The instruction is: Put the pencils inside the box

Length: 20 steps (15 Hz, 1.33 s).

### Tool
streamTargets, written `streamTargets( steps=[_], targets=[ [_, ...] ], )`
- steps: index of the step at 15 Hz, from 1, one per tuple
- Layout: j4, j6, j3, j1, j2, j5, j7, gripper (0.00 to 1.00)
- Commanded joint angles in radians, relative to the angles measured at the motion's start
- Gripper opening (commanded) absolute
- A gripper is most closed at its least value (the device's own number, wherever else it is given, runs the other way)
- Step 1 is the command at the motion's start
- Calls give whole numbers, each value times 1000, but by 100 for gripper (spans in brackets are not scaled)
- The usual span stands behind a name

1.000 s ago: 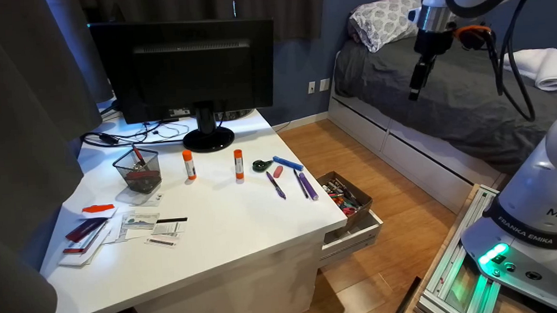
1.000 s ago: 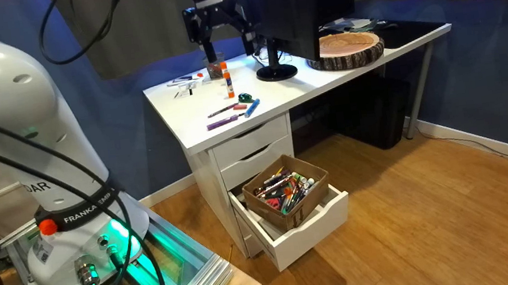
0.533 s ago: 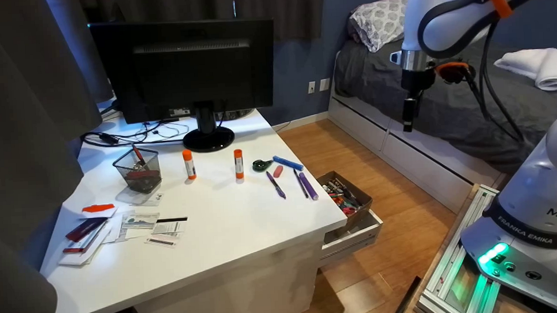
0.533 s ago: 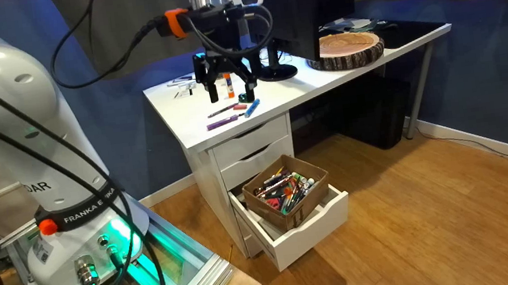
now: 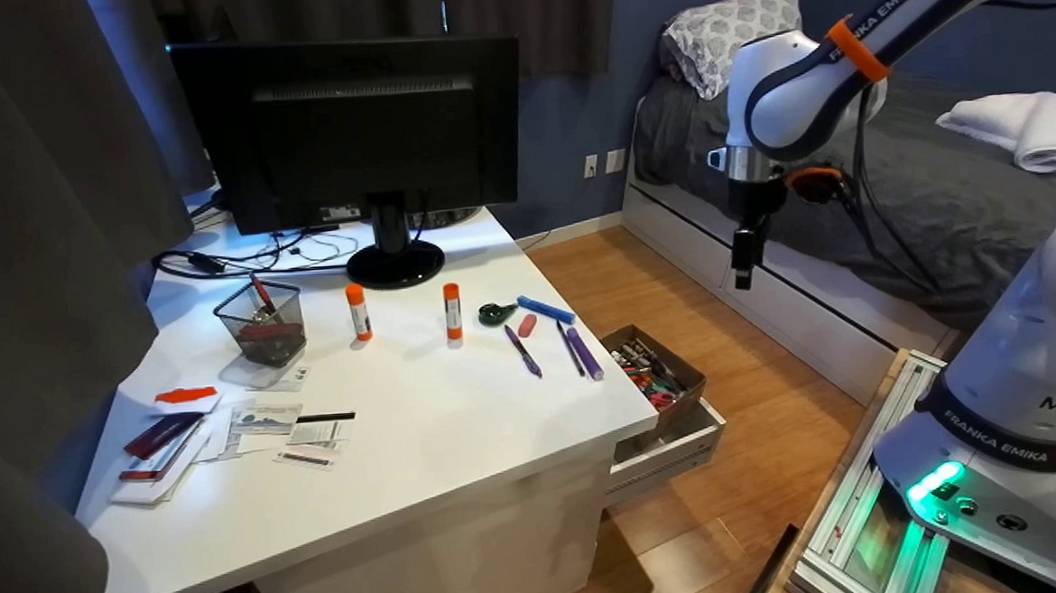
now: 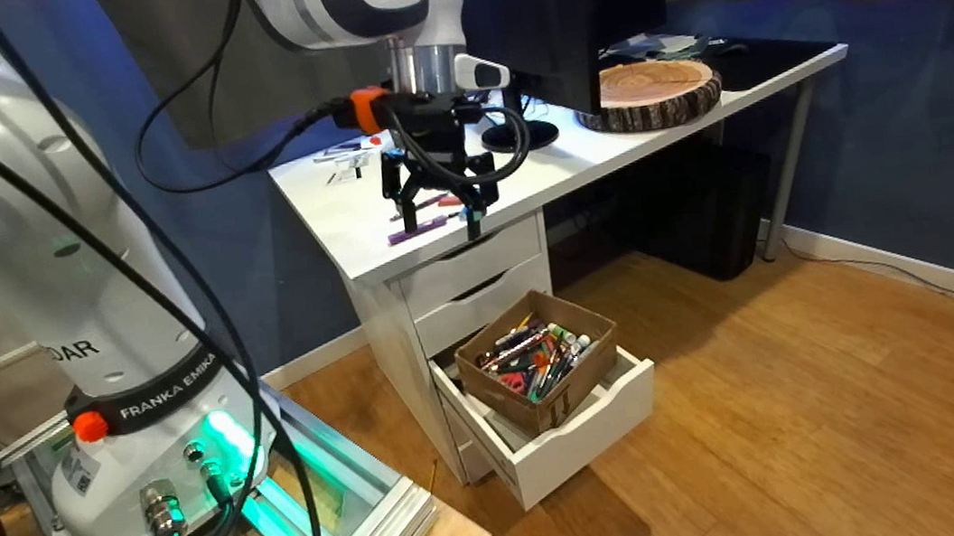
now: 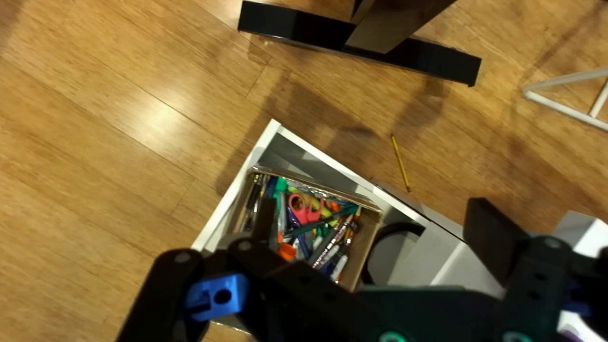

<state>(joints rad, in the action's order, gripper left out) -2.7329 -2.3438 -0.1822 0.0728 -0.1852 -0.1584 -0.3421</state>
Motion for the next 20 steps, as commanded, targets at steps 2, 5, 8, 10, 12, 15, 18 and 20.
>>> streamTargets(
  steps=[2, 5, 8, 10, 12, 15, 18, 20],
  targets=[
    [76, 20, 67, -92, 61, 222, -53, 100],
    [64, 6, 90, -92, 47, 234, -44, 100],
    [92, 17, 103, -108, 63, 276, -69, 100],
    [94, 18, 101, -106, 67, 277, -74, 100],
    [94, 18, 101, -106, 67, 277, -75, 100],
    [108, -11, 112, -116, 105, 319, -22, 100],
    [109, -61, 165, -139, 156, 336, 124, 100],
    [116, -108, 204, -154, 197, 348, 225, 100]
  ],
)
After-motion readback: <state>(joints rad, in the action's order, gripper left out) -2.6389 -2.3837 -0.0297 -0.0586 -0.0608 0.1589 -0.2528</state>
